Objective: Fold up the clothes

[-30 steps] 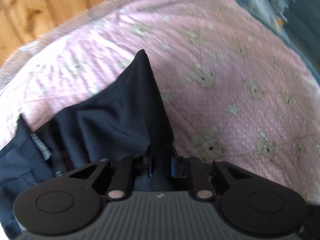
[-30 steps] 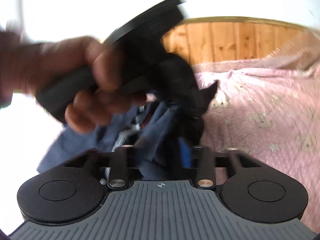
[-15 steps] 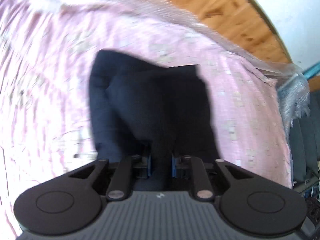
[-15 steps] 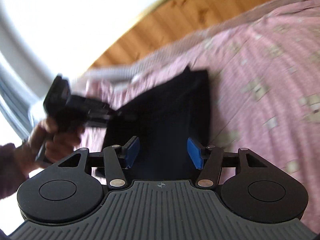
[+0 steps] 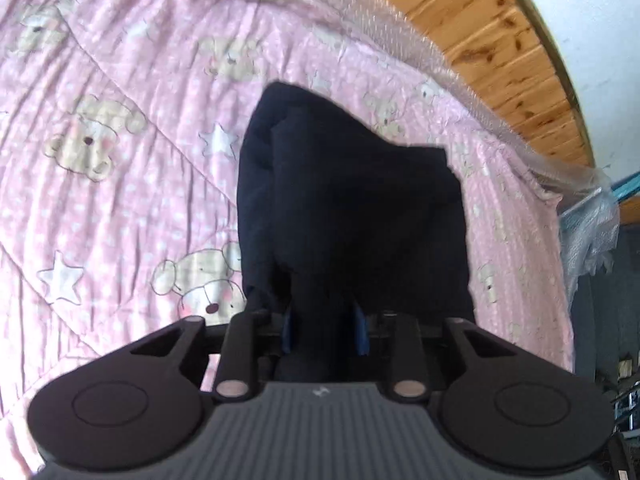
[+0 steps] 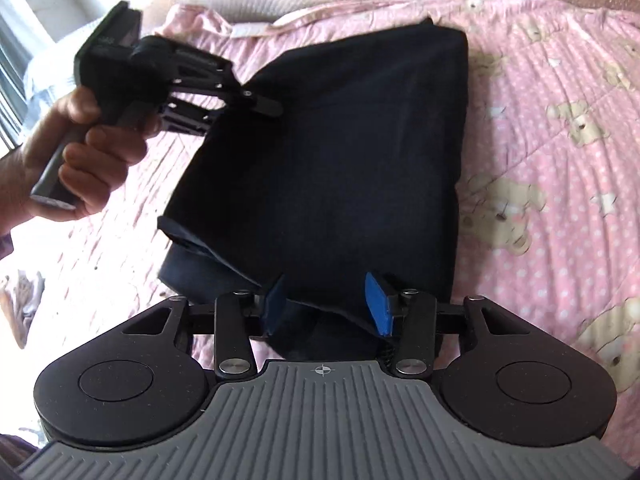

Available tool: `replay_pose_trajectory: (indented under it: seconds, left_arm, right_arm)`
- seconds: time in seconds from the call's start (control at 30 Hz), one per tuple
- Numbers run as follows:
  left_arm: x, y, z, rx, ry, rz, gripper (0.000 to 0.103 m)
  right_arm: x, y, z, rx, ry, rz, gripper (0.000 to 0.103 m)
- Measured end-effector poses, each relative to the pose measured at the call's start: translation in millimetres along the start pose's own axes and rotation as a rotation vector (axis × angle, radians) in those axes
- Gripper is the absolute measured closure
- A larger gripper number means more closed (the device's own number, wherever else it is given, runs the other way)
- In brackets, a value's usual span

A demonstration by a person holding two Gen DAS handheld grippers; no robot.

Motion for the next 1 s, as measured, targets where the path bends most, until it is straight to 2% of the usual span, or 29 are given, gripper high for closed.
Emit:
replay_pose_trajectory:
  seconds: [0.07,0.1,0.13,0.17,0.2,0.23,0.3,0.33,0.37,0.4,0.43,0.47,0.53,0.57,0.6,0.63,0.73,0.83,0.9,1.0]
  left_arm:
    - [-0.3,-6.0,17.8,-0.083,-0.029,-0.01,0.041]
    - [0.3,-9.4,25.8,-0.125,-0.051,-0.016,0.023]
    - [1.4,-12.9,30.0,-0.148,-0.062,-0.021,0.019]
    - [3.6,-16.4,24.4,-0.13,-0.058,-0.02,0.019]
    - [6.5,-20.1,14.7,-0.105,-0.066,-0.02,0.019]
    - [10.0,-24.2,4.6,-0.08,-0.08,-0.025,0.019]
    - [17.0,-32.3,-14.9,-0.034,-0.091,-0.036,0.019]
    - [17.9,-38.0,-20.5,-0.028,-0.08,-0.036,0.02]
    - [18.7,-43.8,-26.0,-0.022,-0.07,-0.037,0.015]
    - [19.6,-49.6,-31.5,-0.017,-0.06,-0.038,0.016]
    - [20.5,-55.4,-37.0,-0.011,-0.05,-0.038,0.022]
    - [20.8,-60.4,-41.7,-0.003,-0.039,-0.039,0.044]
    - [17.1,-63.5,-48.0,0.021,-0.036,-0.059,0.067]
    - [14.0,-62.7,-50.2,0.019,-0.053,-0.079,0.075]
    - [11.3,-61.9,-51.3,0.017,-0.066,-0.09,0.079]
    - [9.8,-61.4,-48.9,0.01,-0.069,-0.076,0.085]
    - [1.0,-60.6,-32.1,-0.038,-0.076,-0.011,0.09]
    - [-24.5,-51.2,-3.0,-0.097,-0.106,0.057,0.094]
    - [-56.2,-32.0,18.9,-0.125,-0.149,0.103,0.094]
    - [-106.6,-1.6,50.7,-0.169,-0.211,0.173,0.094]
  right_arm:
    - [-3.8,-4.3,2.6,-0.002,0.0,-0.012,0.052]
    - [-5.7,-6.5,3.9,-0.002,0.0,-0.019,0.051]
    - [-7.6,-8.7,5.2,-0.003,-0.001,-0.025,0.046]
    - [-10.0,-10.8,6.2,-0.005,0.0,-0.034,0.041]
    - [-19.4,-12.3,3.8,-0.021,0.009,-0.091,0.03]
    - [-27.5,-8.8,-2.7,-0.009,0.013,-0.132,0.028]
    - [-43.2,-1.5,-15.7,0.017,0.018,-0.213,0.033]
    - [-43.9,4.5,-21.9,0.045,-0.016,-0.235,0.038]
    - [-44.4,10.2,-27.6,0.07,-0.051,-0.256,0.039]
    - [-41.6,12.6,-26.5,0.069,-0.077,-0.263,0.039]
    - [-38.8,15.1,-25.4,0.067,-0.102,-0.271,0.039]
    - [-36.3,17.5,-24.3,0.065,-0.127,-0.28,0.039]
    - [-40.7,21.5,-24.0,0.053,-0.125,-0.322,0.04]
    - [-39.4,22.8,-26.3,0.048,-0.098,-0.306,0.046]
    - [-38.1,23.5,-28.1,0.044,-0.074,-0.29,0.079]
    - [-38.7,15.9,-22.8,0.052,-0.076,-0.259,0.091]
    - [-40.6,-7.0,-6.9,0.076,-0.084,-0.164,0.099]
    - [-43.2,-30.4,9.2,0.101,-0.092,-0.068,0.101]
    - [-56.4,-65.5,26.7,0.118,-0.116,0.076,0.101]
    - [-85.1,-126.2,46.2,0.199,-0.125,0.334,0.101]
Point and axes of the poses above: each gripper's, at about its wrist camera, not at the fingertips, and z roughly against the way its jaws point, x to its left, y to its underside, the point moved 8 cm from there along -z, roughly the way its jaws point, and after that the axes turned 7 degrees about y, right-handed, at the moved point
